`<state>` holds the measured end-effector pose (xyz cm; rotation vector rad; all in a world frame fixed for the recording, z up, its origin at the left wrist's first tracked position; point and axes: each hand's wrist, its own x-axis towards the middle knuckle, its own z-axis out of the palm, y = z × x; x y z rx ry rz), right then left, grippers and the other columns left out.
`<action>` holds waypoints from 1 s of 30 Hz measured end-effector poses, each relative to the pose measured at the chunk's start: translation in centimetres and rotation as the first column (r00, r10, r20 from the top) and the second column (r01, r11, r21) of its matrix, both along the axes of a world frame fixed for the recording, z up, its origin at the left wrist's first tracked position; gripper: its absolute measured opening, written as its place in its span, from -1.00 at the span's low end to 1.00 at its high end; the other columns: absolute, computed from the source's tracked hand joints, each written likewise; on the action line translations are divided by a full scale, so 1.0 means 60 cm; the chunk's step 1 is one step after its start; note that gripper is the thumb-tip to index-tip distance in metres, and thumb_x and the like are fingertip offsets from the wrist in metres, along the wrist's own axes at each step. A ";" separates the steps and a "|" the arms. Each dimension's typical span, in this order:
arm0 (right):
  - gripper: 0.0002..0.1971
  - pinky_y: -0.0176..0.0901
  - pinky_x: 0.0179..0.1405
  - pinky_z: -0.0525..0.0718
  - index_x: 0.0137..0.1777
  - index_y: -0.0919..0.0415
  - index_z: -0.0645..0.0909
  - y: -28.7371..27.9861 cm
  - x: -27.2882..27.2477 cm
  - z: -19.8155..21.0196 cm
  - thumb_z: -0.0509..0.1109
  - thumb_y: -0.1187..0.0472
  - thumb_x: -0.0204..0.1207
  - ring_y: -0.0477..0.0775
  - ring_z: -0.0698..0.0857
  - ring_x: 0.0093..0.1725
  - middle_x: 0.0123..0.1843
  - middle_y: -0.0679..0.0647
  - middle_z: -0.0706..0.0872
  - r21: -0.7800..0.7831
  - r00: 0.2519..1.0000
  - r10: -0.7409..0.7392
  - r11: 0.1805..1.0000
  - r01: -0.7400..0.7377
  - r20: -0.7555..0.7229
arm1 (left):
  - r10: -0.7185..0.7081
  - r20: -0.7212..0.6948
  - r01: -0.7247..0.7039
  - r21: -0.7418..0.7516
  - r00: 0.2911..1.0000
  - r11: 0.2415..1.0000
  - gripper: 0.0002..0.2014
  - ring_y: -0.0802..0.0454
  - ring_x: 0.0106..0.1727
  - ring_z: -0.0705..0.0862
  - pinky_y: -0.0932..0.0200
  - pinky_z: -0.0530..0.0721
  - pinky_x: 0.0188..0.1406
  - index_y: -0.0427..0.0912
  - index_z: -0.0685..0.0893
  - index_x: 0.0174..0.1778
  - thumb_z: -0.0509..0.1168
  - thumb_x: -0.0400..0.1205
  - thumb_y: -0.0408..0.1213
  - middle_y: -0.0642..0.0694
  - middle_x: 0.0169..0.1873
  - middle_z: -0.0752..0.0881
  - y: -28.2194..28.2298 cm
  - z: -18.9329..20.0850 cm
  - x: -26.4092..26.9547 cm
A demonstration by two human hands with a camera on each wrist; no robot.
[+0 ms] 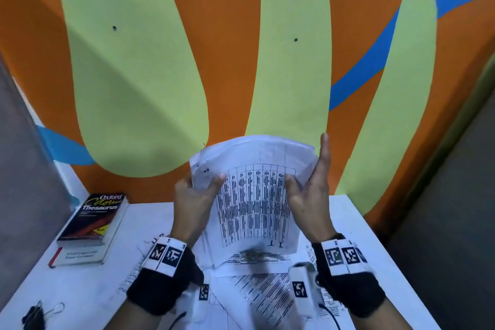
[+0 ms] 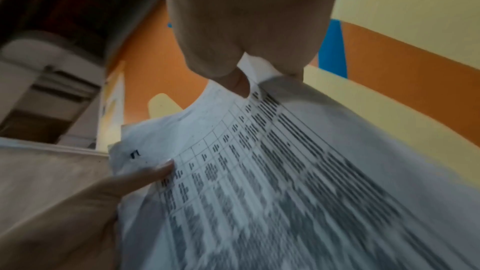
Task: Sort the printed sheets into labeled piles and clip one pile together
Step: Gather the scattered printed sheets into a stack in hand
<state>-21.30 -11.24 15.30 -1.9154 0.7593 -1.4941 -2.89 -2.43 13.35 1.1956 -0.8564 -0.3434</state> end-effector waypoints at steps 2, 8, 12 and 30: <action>-0.15 -0.80 0.00 0.41 0.67 0.14 -0.03 -0.007 -0.001 0.014 0.30 0.59 0.49 -0.67 0.30 0.28 0.45 0.04 0.36 -0.112 0.998 -0.029 0.993 0.023 -0.053 | -0.005 0.006 0.005 0.008 1.000 1.000 -0.67 0.24 -0.23 0.75 0.26 0.69 -0.17 -0.19 0.72 -0.01 0.57 0.38 -0.18 0.07 -0.16 0.80 0.000 0.006 0.000; -0.19 -0.56 0.11 0.53 0.60 -0.04 0.23 -0.039 -0.020 -0.013 0.42 0.52 0.45 -0.43 0.52 0.23 0.35 -0.02 0.47 0.110 0.999 0.033 0.993 -0.035 0.028 | -0.064 -0.006 0.064 0.124 0.998 0.990 -0.56 0.03 0.05 0.75 0.15 0.68 0.06 -0.12 0.64 0.12 0.59 0.35 -0.26 -0.01 0.02 0.78 -0.009 -0.031 0.015; -0.21 -0.20 0.27 0.55 0.62 0.02 0.06 -0.050 -0.026 -0.062 0.39 0.47 0.52 -0.42 0.59 0.15 0.32 -0.05 0.52 0.406 0.994 0.094 0.907 -0.111 0.060 | -0.082 0.059 0.070 0.179 0.995 0.981 -0.81 0.06 -0.02 0.77 0.12 0.72 -0.03 -0.13 0.68 0.04 0.42 0.54 -0.21 0.05 -0.08 0.80 -0.013 -0.043 0.008; -0.16 -0.64 0.47 0.13 0.68 0.17 -0.20 -0.031 -0.001 -0.031 0.26 0.49 0.58 -0.56 0.10 0.52 0.60 -0.11 0.13 0.018 0.998 -0.065 0.998 0.065 -0.012 | -0.097 0.070 0.083 0.177 0.993 0.981 -0.47 0.27 0.26 0.63 0.17 0.56 0.34 0.13 0.47 0.32 0.49 0.45 -0.03 0.12 0.22 0.67 -0.045 -0.034 0.002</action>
